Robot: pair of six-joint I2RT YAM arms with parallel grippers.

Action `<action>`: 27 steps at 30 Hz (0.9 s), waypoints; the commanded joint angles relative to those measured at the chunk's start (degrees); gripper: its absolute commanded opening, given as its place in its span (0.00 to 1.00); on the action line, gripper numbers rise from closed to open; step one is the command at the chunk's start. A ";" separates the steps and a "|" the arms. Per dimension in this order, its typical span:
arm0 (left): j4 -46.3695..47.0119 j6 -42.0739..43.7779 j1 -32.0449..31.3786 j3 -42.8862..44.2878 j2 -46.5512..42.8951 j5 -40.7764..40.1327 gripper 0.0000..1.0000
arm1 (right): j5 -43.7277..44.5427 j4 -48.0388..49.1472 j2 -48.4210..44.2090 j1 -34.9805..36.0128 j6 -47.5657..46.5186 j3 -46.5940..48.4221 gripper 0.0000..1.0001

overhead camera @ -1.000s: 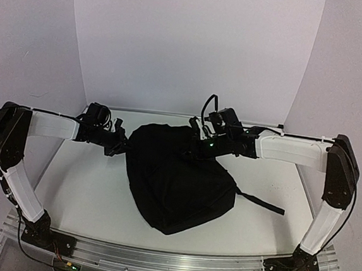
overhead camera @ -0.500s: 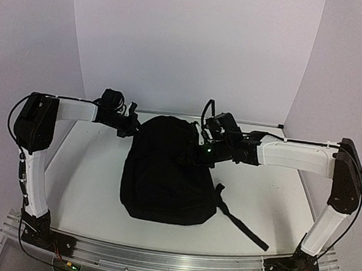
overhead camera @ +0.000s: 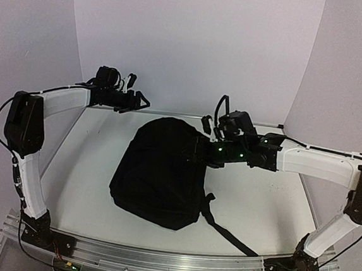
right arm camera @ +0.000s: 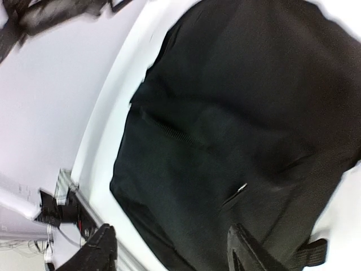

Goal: Pack the student bag
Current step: Adjust the student bag at the center of the board, then zip the student bag at the center of the board.

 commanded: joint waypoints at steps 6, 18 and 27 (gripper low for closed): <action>-7.83 -3.99 -18.74 -8.31 -14.91 -11.07 0.68 | 5.11 0.46 -2.93 -10.08 0.41 -7.25 0.67; -11.42 -12.76 -32.88 -8.42 -10.78 -12.53 0.40 | 3.76 4.48 -1.70 -12.05 2.44 -11.77 0.66; -10.79 -14.15 -33.57 -7.65 -4.57 -11.65 0.37 | 2.45 6.41 -2.18 -12.06 3.65 -13.59 0.66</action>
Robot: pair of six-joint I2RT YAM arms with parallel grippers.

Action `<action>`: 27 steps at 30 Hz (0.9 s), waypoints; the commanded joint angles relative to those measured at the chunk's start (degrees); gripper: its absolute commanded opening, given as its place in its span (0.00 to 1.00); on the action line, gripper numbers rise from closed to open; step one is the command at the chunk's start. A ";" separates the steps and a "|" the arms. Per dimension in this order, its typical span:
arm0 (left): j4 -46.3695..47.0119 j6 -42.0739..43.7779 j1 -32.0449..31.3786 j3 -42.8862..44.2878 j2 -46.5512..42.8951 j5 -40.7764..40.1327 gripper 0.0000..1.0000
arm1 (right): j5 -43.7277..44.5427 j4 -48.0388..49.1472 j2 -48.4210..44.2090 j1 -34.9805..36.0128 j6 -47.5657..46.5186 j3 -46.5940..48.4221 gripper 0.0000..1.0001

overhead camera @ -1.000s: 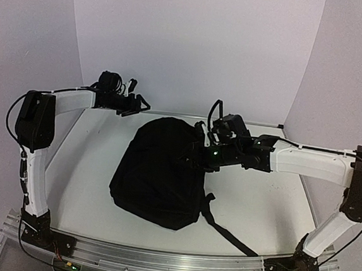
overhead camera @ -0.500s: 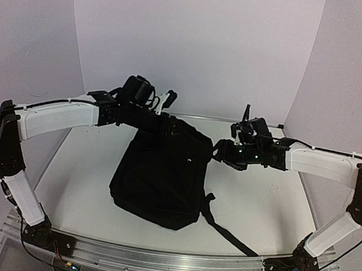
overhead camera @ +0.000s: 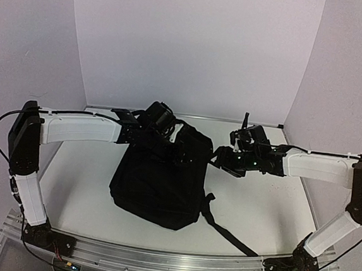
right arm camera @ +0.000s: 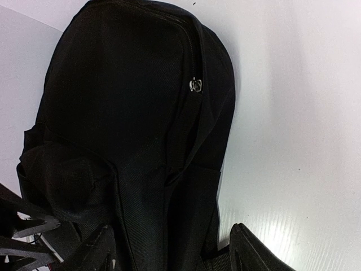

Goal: Pack the student bag
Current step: Zip the student bag at the center of the board.

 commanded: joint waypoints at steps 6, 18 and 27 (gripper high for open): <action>-1.54 0.85 -0.38 2.57 4.70 -2.16 0.35 | -1.47 3.60 -0.08 -0.09 1.19 -1.37 0.66; -2.50 3.76 -1.24 5.92 9.40 -7.25 0.31 | -8.59 6.36 2.57 -0.04 -0.06 -2.83 0.65; -0.82 2.89 -1.23 5.67 10.22 -10.98 0.08 | -10.99 9.62 9.07 1.27 -0.97 -1.93 0.61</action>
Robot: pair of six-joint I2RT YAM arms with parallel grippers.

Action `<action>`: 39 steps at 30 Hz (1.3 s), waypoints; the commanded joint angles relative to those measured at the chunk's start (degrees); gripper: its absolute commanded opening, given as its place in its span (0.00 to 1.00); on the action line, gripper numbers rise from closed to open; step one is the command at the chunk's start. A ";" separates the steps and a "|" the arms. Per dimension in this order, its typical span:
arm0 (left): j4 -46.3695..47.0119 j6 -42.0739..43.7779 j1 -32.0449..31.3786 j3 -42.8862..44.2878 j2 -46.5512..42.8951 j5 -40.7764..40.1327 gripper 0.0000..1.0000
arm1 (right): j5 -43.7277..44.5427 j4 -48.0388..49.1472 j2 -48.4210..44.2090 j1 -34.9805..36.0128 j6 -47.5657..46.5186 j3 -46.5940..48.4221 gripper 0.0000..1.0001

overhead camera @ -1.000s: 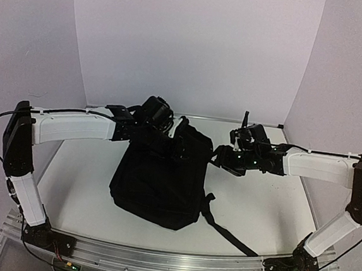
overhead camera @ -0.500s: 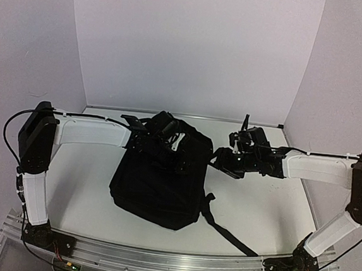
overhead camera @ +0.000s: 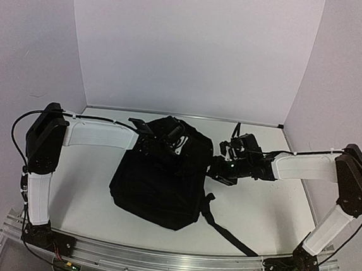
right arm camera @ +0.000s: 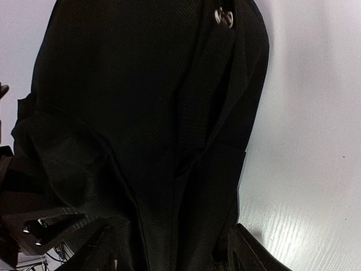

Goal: Pack the student bag
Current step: Zip the student bag at the center of the board.

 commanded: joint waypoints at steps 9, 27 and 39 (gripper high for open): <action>1.28 -2.11 0.00 0.02 -2.37 -8.86 0.00 | 2.39 5.02 5.33 1.91 2.44 0.89 0.16; -13.70 -5.40 2.64 -1.83 -12.13 -23.91 0.00 | 15.45 0.92 3.50 1.81 7.31 -0.94 0.00; -13.39 -6.11 11.70 -13.00 -21.11 -18.83 0.00 | 18.34 -1.66 2.43 1.53 7.36 -0.50 0.00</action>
